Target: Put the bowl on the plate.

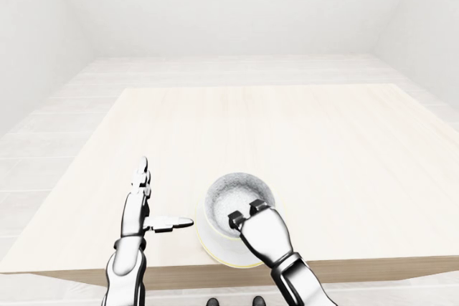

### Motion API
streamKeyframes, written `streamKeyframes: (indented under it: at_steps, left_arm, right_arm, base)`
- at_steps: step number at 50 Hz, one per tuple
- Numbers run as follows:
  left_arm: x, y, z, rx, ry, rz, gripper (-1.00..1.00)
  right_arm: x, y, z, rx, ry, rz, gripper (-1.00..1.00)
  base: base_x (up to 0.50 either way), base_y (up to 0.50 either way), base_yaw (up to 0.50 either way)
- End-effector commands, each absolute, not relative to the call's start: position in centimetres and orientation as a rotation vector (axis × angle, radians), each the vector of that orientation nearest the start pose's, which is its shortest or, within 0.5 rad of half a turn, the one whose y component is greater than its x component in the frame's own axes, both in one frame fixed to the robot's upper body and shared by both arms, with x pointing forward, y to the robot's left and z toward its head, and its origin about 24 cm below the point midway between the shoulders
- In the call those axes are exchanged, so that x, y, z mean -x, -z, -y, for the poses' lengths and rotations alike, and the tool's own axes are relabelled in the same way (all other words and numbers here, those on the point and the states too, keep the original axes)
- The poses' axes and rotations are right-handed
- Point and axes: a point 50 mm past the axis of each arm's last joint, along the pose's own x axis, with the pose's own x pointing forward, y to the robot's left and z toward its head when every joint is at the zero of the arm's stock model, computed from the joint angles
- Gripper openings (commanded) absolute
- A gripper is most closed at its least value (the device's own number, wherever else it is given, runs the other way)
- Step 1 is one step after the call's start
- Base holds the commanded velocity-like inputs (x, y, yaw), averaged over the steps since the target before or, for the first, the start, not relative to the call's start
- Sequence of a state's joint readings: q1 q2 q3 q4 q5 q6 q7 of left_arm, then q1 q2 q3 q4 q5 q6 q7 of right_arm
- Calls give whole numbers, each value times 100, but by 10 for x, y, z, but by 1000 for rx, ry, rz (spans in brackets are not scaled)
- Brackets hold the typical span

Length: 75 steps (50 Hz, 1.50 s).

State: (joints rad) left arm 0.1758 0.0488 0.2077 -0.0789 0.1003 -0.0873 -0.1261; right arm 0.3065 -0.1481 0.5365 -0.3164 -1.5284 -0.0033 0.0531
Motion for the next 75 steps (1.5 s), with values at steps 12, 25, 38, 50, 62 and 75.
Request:
streamKeyframes:
  at_steps: [12,25,38,50,62,75]
  left_arm:
    - [-211,-32,-213,-185,-111,-25,100]
    - [-216,-35,-210,-188,-108,-17,100]
    - [-220,-37,-208,-190,-105,-15,100]
    - [-220,-36,-208,-188,-103,-16,100]
    - [-218,-34,-209,-187,-105,-17,100]
    - [-217,-30,-209,-186,-104,-28,100]
  right_arm:
    - [-167,-43,61,1483,-430,303,6]
    - [-167,-45,62,1484,-430,302,9]
    - [-166,-49,66,1487,-425,297,18]
    - [-161,-51,72,1501,-411,280,31]
    - [-158,-54,74,1504,-405,280,43]
    - [-154,-61,80,1510,-382,274,47]
  base:
    - [0,0,0]
    - [0,0,0]
    - [0,0,0]
    - [0,0,0]
    - [0,0,0]
    - [0,0,0]
